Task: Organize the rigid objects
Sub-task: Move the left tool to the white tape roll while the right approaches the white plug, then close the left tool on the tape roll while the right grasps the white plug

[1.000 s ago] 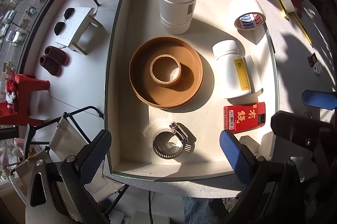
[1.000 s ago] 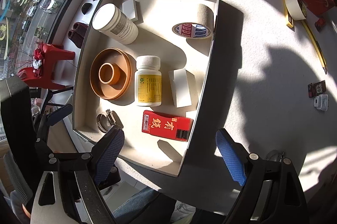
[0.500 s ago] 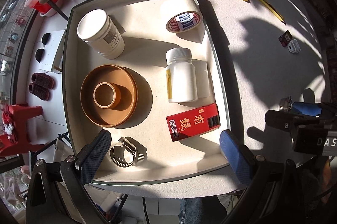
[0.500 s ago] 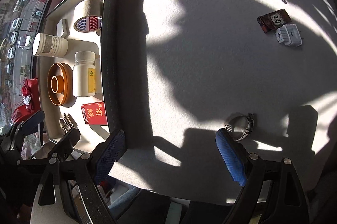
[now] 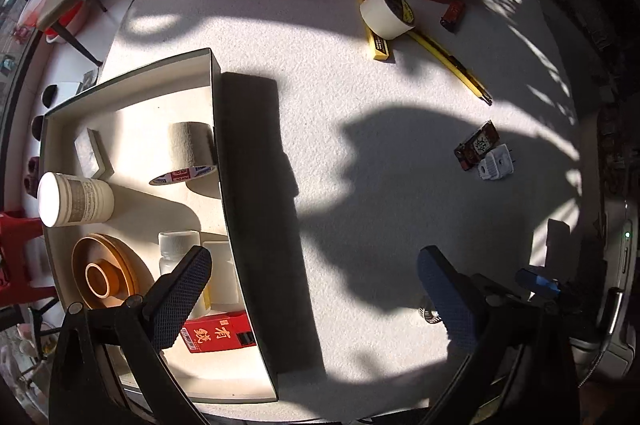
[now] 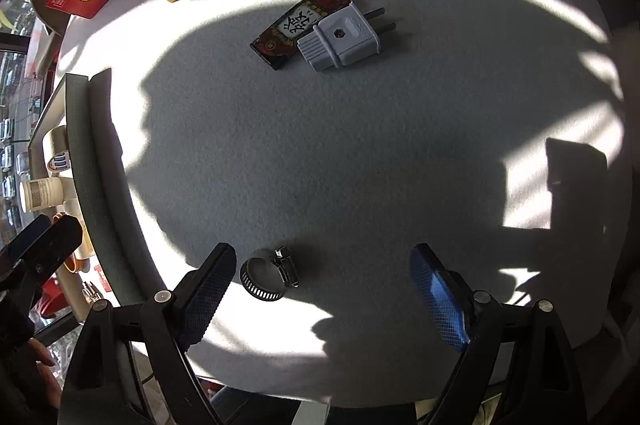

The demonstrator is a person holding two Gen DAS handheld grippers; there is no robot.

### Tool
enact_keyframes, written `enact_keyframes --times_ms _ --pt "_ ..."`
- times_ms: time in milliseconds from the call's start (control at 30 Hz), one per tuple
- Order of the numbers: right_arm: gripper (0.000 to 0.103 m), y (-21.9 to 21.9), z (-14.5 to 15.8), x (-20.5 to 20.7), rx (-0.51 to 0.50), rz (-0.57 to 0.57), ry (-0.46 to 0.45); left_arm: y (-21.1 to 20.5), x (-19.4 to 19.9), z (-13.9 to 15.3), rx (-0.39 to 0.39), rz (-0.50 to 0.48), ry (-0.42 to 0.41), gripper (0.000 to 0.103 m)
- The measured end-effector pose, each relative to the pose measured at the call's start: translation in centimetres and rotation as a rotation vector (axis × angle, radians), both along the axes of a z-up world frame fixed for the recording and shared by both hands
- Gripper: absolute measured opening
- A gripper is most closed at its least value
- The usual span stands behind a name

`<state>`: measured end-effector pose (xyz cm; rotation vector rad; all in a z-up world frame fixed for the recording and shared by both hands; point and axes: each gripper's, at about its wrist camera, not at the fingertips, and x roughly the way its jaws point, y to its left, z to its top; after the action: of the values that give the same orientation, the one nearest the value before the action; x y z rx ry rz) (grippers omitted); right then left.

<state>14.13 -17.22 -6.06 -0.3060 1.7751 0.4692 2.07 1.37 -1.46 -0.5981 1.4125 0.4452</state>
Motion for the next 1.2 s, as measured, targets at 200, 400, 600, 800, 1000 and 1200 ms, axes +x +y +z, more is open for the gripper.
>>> enact_keyframes --times_ms 200,400,600,800,1000,1200 --pt "0.09 -0.2 0.3 2.9 0.032 0.013 -0.057 1.7 7.5 -0.1 0.143 0.054 -0.011 0.103" --pt "0.09 1.1 0.4 5.1 0.051 0.09 -0.099 2.3 14.5 -2.3 0.255 -0.022 0.013 0.103" --pt "0.09 3.8 0.5 7.2 0.081 0.132 -0.131 3.1 19.0 -5.3 0.31 -0.042 0.058 0.103" --pt "0.09 6.7 -0.8 8.6 0.086 0.179 -0.144 3.4 21.1 -7.0 0.334 -0.063 0.087 0.103" --pt "0.09 8.6 -1.8 8.9 0.082 0.234 -0.163 4.4 21.9 -8.0 0.286 -0.025 0.079 0.103" --pt "0.059 9.7 -0.7 6.9 0.106 0.274 -0.145 4.3 21.7 -7.8 0.255 -0.076 0.035 0.084"
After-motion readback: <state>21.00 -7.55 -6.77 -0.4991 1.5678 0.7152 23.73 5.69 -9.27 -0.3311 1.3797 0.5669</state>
